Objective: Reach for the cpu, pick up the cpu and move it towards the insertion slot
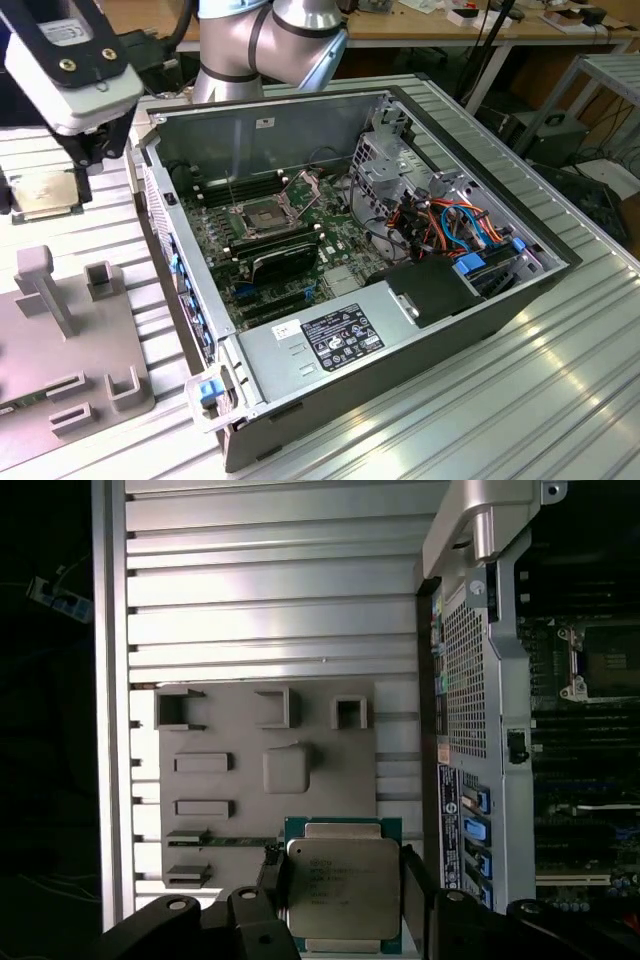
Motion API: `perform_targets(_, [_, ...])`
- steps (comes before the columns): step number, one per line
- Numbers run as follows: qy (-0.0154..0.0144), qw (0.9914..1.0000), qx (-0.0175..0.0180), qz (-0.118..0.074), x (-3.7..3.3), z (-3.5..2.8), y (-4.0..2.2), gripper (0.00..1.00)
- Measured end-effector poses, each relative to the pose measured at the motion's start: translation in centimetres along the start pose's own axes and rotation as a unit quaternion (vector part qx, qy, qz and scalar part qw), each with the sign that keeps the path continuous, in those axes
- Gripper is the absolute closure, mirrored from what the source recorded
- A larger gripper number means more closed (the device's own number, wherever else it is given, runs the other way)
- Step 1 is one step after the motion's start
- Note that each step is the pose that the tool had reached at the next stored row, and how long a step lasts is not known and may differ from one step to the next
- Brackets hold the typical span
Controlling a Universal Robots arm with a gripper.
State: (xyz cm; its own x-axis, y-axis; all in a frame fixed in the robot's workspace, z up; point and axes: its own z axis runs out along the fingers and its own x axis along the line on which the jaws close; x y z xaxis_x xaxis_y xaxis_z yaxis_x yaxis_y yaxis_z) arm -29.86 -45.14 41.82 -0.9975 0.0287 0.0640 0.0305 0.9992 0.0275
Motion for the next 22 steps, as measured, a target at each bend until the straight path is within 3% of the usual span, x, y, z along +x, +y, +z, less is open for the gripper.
perform_targets(4, [0.0, 1.0, 0.0001, 0.0, -1.23, -0.05, 0.03, 0.45])
perform_targets(8, [0.0, 1.0, 0.0002, 0.0, -3.14, -0.13, 0.09, 0.45])
perform_targets(15, [0.0, 1.0, 0.0007, 0.0, -5.51, -0.23, 0.16, 0.45])
perform_targets(18, [0.0, 1.0, 0.001, 0.0, -6.78, -0.27, 0.2, 0.45])
perform_targets(22, [0.0, 1.0, 0.0014, 0.0, -9.15, -0.34, 0.27, 0.45])
